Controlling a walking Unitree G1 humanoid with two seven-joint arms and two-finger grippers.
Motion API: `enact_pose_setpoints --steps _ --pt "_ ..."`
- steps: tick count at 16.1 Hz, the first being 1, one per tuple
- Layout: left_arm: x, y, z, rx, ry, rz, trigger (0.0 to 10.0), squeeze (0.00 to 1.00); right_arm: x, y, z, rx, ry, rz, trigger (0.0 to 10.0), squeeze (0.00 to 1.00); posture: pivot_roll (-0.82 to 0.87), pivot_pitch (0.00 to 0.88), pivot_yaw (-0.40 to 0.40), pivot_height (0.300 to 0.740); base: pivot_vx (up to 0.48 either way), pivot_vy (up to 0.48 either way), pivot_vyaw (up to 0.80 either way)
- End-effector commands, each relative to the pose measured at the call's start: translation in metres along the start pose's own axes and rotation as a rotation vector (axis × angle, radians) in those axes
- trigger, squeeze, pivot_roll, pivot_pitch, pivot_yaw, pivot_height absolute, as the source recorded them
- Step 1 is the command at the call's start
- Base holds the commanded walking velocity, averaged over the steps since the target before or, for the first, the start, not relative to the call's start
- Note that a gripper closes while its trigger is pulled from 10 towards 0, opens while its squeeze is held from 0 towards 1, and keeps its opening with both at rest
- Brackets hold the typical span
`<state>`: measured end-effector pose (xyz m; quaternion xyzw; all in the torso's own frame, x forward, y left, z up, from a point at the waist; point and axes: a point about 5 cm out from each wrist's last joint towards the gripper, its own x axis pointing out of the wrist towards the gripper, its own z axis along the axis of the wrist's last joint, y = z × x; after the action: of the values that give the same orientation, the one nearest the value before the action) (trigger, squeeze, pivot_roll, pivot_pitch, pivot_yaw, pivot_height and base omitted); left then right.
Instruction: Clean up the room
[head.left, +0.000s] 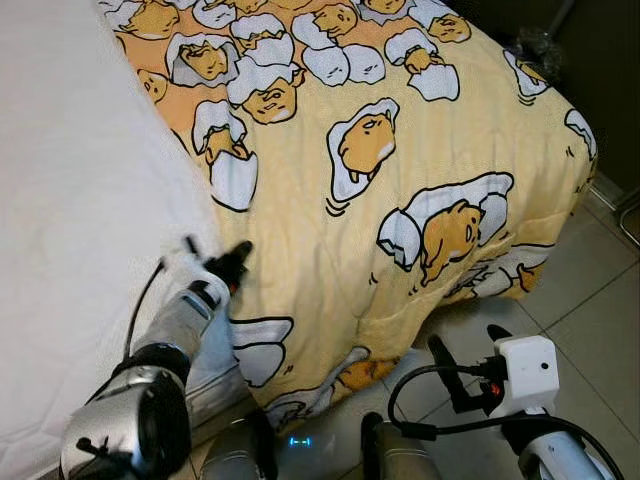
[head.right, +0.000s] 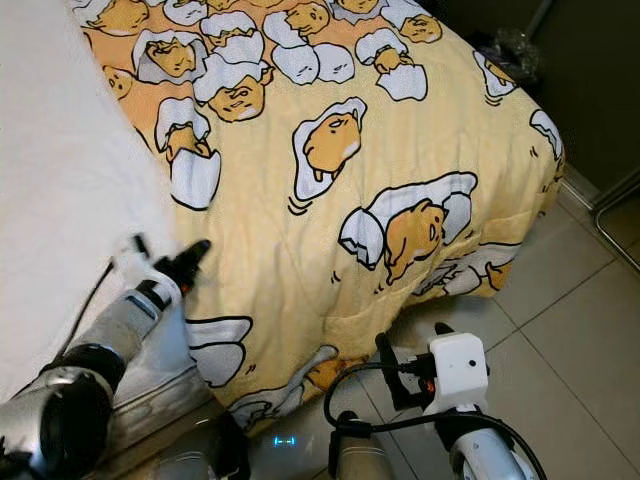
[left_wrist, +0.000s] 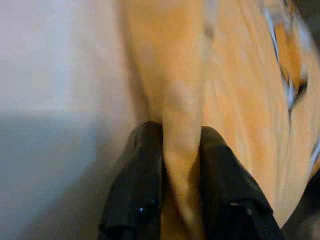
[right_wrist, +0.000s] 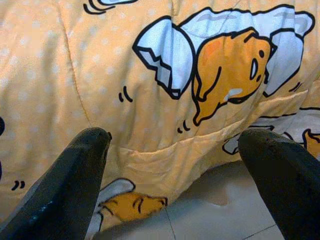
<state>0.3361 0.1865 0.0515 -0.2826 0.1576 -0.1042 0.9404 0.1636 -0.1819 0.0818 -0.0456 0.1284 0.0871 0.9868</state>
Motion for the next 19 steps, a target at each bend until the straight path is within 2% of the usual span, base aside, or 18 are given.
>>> enact_pose_setpoints --steps 1,2,3,5,6,7,8,19 --pt "-0.002 -0.003 -0.014 0.139 0.076 -0.031 0.0 0.00 -0.003 -0.002 -0.006 0.003 0.025 -0.009 10.0 0.00 -0.32 0.218 -0.008 0.740 0.000 0.000 0.00" --pt "-0.004 -0.005 -0.017 0.225 0.088 -0.055 0.0 0.00 -0.002 -0.001 -0.007 0.004 0.027 -0.007 10.0 0.00 -0.31 0.216 -0.006 0.740 0.000 0.000 0.00" --pt "-0.007 -0.005 -0.022 0.355 0.109 -0.074 0.0 0.00 -0.001 0.000 -0.006 0.005 0.026 -0.005 10.0 0.00 -0.31 0.214 -0.006 0.740 0.000 0.000 0.00" --pt "-0.012 -0.009 -0.030 0.658 0.145 -0.110 0.0 0.00 0.001 0.000 -0.006 0.006 0.024 -0.002 10.0 0.00 -0.31 0.213 -0.006 0.740 0.000 0.000 0.00" --pt "-0.013 -0.010 -0.031 0.732 0.150 -0.122 0.0 0.00 0.001 0.000 -0.006 0.005 0.024 -0.002 10.0 0.00 -0.31 0.213 -0.006 0.740 0.000 0.000 0.00" --pt "-0.016 -0.013 -0.034 1.004 0.171 -0.152 0.0 0.00 0.001 -0.001 -0.006 0.005 0.024 -0.002 10.0 0.00 -0.31 0.210 -0.006 0.740 0.000 0.000 0.00" --pt "-0.017 -0.013 -0.036 1.093 0.177 -0.165 0.0 0.00 0.001 -0.001 -0.007 0.005 0.024 -0.002 10.0 0.00 -0.31 0.210 -0.006 0.740 0.000 0.000 0.00" --pt "-0.017 -0.013 -0.036 1.093 0.177 -0.165 0.0 0.00 0.001 -0.001 -0.007 0.005 0.024 -0.002 10.0 0.00 -0.31 0.210 -0.006 0.740 0.000 0.000 0.00"
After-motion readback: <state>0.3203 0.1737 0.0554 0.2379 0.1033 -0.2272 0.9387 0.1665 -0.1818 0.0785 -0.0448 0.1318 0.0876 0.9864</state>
